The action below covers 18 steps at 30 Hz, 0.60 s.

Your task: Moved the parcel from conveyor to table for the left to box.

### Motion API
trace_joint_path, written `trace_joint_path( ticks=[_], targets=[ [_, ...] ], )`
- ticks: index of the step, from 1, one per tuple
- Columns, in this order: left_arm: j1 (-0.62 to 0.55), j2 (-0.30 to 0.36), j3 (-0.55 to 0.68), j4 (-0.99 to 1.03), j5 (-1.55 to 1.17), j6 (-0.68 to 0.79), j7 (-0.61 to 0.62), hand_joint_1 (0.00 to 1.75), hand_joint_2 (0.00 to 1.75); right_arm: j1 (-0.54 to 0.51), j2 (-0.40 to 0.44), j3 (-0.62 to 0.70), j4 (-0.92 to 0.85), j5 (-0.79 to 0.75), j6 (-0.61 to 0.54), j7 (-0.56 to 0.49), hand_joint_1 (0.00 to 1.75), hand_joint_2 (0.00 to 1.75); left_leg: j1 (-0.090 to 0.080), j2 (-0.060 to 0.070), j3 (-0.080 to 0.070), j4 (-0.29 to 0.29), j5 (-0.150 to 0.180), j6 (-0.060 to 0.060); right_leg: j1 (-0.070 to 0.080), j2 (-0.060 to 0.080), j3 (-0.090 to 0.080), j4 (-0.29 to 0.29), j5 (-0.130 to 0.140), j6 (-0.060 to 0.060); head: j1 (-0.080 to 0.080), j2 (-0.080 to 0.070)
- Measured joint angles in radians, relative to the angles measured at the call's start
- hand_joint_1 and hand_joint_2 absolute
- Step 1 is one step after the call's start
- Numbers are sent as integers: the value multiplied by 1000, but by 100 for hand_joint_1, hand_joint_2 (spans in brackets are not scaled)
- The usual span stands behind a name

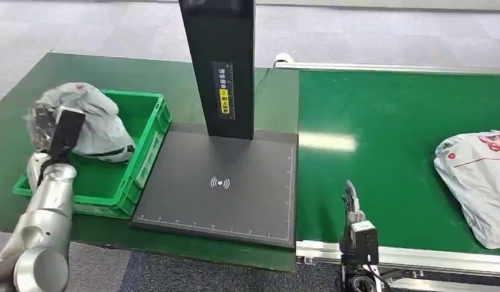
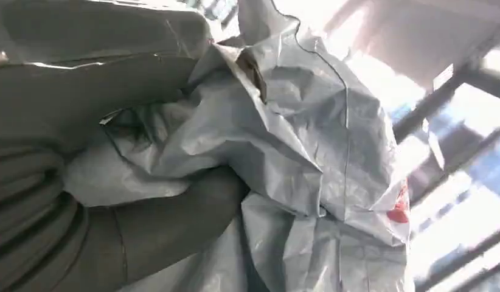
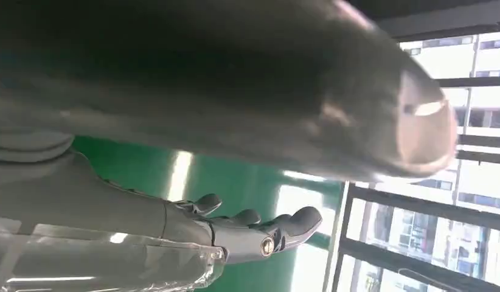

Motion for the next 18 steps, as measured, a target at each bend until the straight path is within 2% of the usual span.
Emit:
trace_joint_path(
  ticks=[1,2,9,18],
  targets=[
    [11,-12,0,18,-5,-5,-5,7,175,6,1,-6,-8,0,0,0,0,0,0,0,0,0,0,0,0,0,0,0,0,0,0,0],
    [18,-23,1,32,-13,-9,-5,0,175,12,1,-10,-15,0,0,0,0,0,0,-1,0,0,0,0,0,0,0,0,0,0,0,0],
    [13,-82,-1,90,-34,-52,35,0,175,51,11,-40,-61,11,-9,0,0,0,-2,-6,6,-1,0,1,-3,-6,7,0,-1,1,-1,0],
    [-3,-105,-1,98,-12,-142,39,0,175,85,34,-95,-105,40,1,0,0,0,-2,-6,9,-1,3,2,-3,-7,11,0,0,1,0,0]
  ],
)
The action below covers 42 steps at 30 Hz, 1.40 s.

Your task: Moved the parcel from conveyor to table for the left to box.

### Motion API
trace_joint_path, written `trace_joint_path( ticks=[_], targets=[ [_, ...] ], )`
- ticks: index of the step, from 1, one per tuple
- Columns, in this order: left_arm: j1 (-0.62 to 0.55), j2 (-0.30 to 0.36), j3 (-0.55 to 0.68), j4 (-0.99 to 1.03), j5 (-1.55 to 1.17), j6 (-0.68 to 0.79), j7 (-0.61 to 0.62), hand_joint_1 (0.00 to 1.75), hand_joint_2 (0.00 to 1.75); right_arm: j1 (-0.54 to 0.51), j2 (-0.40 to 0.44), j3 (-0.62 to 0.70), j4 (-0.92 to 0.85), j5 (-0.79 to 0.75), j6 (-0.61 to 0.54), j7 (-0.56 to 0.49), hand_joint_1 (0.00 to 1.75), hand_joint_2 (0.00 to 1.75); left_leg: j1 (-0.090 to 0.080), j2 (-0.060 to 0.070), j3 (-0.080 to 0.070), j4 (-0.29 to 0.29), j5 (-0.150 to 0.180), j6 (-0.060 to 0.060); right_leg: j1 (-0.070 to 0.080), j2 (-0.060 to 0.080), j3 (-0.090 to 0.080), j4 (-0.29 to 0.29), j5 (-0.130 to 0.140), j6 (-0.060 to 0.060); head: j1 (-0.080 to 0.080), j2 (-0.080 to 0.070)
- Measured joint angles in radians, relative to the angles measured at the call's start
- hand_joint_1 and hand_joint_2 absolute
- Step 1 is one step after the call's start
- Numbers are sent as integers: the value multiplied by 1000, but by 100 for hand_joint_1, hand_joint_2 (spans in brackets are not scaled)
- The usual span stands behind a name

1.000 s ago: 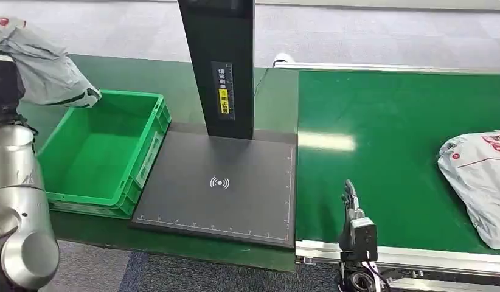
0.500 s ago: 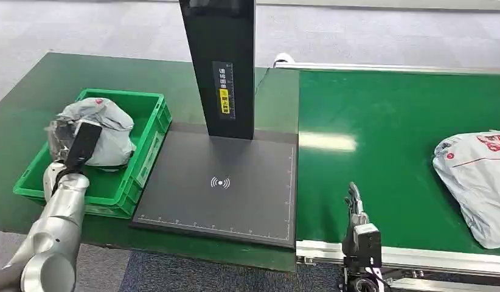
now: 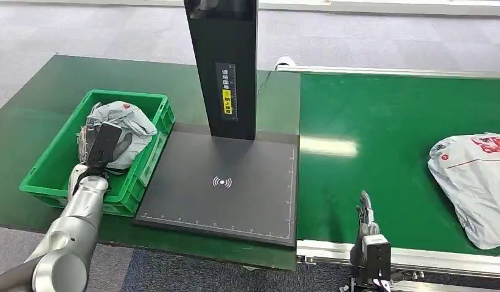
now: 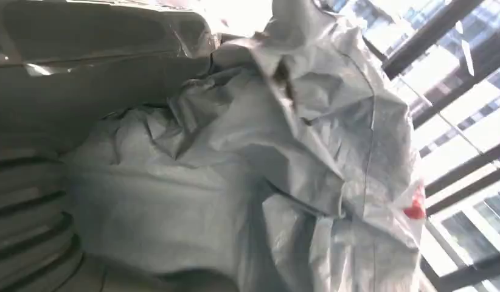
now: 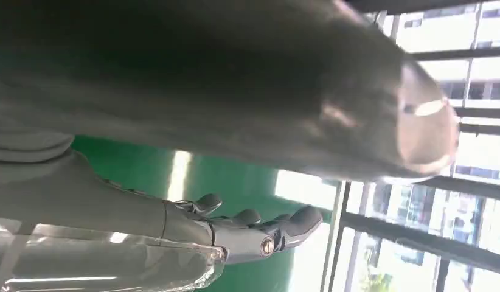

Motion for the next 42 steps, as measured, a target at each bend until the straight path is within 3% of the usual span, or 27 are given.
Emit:
trace_joint_path(
  ticks=[4,13,33,42],
  targets=[
    [0,0,0,0,0,-3,0,0,175,1,1,-2,-1,1,0,0,0,0,0,0,0,0,0,0,0,0,0,0,0,0,0,0],
    [42,-18,-1,-89,180,-20,-131,0,175,21,62,-120,-58,92,53,0,0,0,0,0,0,0,0,0,0,-1,0,0,0,0,0,0],
    [223,-41,-61,-533,343,-27,-128,0,175,28,97,-200,-106,124,69,0,0,0,0,2,-8,0,-1,0,0,3,-9,0,0,0,0,0],
    [291,-50,-77,-773,385,-143,-106,0,175,37,102,-220,-123,125,78,0,0,0,0,2,-8,0,-1,0,0,3,-9,0,0,0,0,0]
  ],
)
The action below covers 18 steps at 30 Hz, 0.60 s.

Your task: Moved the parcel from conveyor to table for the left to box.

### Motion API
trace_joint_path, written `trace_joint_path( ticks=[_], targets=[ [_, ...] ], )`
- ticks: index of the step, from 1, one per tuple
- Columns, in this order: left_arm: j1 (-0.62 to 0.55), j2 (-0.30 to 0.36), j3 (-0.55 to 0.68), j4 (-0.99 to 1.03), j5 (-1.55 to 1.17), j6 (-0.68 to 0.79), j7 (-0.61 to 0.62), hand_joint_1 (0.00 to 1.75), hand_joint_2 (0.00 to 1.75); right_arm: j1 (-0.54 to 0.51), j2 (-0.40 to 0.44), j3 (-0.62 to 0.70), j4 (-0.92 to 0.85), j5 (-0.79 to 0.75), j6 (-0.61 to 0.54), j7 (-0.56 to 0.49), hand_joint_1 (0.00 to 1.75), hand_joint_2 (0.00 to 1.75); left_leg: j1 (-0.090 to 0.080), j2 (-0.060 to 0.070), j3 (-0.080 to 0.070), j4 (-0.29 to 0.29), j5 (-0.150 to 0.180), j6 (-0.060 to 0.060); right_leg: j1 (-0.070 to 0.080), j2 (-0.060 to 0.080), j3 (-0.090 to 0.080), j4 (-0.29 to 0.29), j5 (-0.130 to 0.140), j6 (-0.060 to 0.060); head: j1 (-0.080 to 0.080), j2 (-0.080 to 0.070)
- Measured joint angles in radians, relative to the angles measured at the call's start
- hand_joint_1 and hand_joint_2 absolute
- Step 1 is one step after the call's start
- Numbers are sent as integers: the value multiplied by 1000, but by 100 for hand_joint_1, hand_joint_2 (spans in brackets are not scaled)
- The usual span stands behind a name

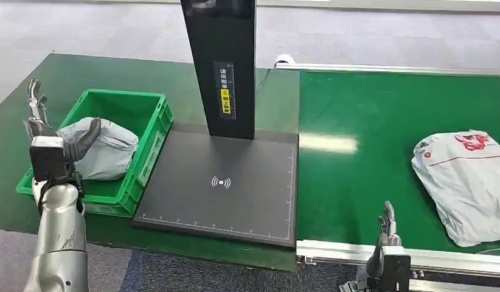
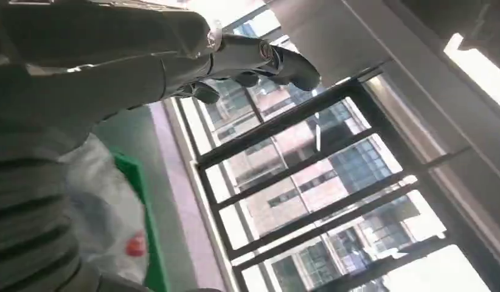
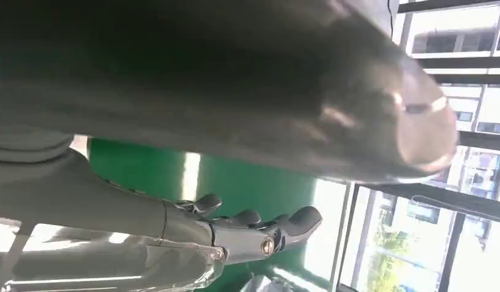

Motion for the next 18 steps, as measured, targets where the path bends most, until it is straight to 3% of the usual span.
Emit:
trace_joint_path(
  ticks=[9,18],
  targets=[
    [149,-47,-87,-234,114,-229,-3,0,175,-2,5,-5,-1,3,9,0,0,0,0,0,-1,0,-1,1,0,0,0,0,0,0,0,0],
    [240,-142,-240,-239,227,-375,-10,0,175,-24,8,13,7,9,5,0,0,0,0,0,0,0,-1,1,0,0,0,0,0,0,0,0]
  ],
)
